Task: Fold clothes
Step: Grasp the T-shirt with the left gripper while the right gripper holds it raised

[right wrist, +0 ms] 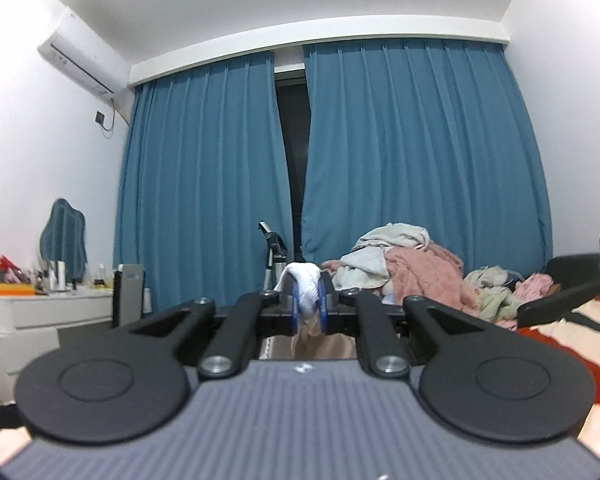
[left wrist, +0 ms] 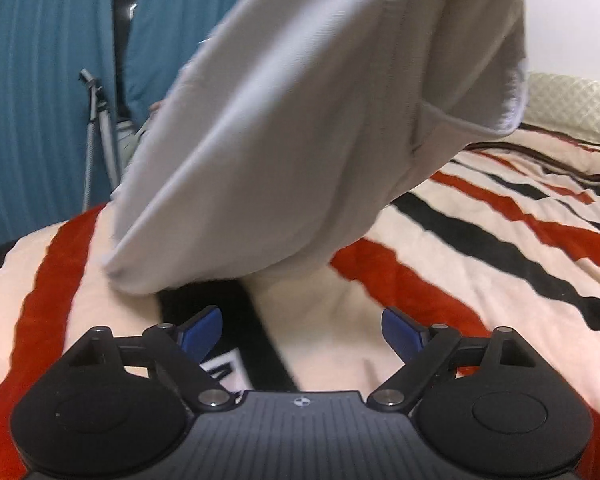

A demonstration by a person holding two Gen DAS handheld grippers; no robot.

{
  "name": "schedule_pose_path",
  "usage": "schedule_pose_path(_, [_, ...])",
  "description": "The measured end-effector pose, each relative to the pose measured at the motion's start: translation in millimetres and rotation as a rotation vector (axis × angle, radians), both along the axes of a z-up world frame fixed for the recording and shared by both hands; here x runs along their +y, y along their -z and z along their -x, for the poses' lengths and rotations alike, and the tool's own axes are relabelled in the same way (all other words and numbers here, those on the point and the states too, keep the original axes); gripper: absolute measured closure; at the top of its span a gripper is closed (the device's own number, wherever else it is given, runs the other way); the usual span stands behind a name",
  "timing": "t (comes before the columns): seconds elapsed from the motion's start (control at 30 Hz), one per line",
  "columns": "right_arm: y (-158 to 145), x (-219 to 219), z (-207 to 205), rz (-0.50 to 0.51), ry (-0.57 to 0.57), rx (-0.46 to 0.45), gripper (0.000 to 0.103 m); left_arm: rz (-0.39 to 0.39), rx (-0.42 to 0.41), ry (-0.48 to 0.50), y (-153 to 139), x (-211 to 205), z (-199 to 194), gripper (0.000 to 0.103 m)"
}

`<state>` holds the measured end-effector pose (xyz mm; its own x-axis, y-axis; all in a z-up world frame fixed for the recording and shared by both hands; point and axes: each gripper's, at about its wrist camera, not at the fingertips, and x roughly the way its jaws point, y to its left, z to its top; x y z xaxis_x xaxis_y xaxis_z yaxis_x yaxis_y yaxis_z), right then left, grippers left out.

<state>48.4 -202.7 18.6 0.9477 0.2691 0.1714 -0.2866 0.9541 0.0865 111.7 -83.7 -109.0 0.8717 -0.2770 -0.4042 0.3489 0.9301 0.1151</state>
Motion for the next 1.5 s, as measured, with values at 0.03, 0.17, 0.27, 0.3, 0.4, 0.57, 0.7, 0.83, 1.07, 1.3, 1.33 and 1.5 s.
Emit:
schedule_pose_path(0.03, [1, -1, 0, -0.006, -0.003, 0.0, 0.09, 0.001, -0.01, -0.014, 2, -3, -2, 0.017])
schedule_pose_path(0.17, [6, -6, -6, -0.028, 0.011, 0.002, 0.09, 0.033, -0.022, -0.075, 7, -7, -15, 0.063])
schedule_pose_path(0.27, [9, -9, -19, -0.031, 0.042, 0.025, 0.09, 0.072, -0.004, -0.141, 9, 4, -27, 0.086])
schedule_pose_path(0.3, [11, -13, -23, -0.048, 0.048, 0.043, 0.09, 0.088, 0.005, -0.161, 10, 8, -30, 0.092])
schedule_pose_path(0.4, [15, -30, -31, -0.129, 0.051, 0.096, 0.09, 0.156, 0.075, -0.132, 11, 17, -36, 0.091])
schedule_pose_path(0.57, [19, -38, -33, -0.219, 0.03, 0.143, 0.09, 0.002, -0.028, -0.003, 20, -14, -13, 0.068])
schedule_pose_path(0.7, [18, -31, -29, -0.236, -0.005, 0.138, 0.09, -0.093, -0.101, -0.004, 30, -47, -14, 0.027])
schedule_pose_path(0.83, [19, -30, -24, -0.226, -0.001, 0.118, 0.09, -0.125, -0.148, -0.08, 38, -61, -32, 0.036])
schedule_pose_path(1.07, [34, -44, -44, -0.178, 0.113, 0.152, 0.09, 0.068, -0.034, -0.179, 24, -19, -57, 0.099])
schedule_pose_path(1.3, [42, -57, -80, -0.132, 0.193, 0.216, 0.09, 0.102, -0.008, -0.196, -15, 26, -27, 0.1])
schedule_pose_path(1.33, [42, -58, -83, -0.144, 0.194, 0.227, 0.09, 0.092, -0.025, -0.192, -21, 32, -17, 0.1])
schedule_pose_path(1.5, [44, -46, -85, -0.082, 0.124, 0.346, 0.09, 0.149, -0.068, -0.202, -78, 89, 34, 0.101])
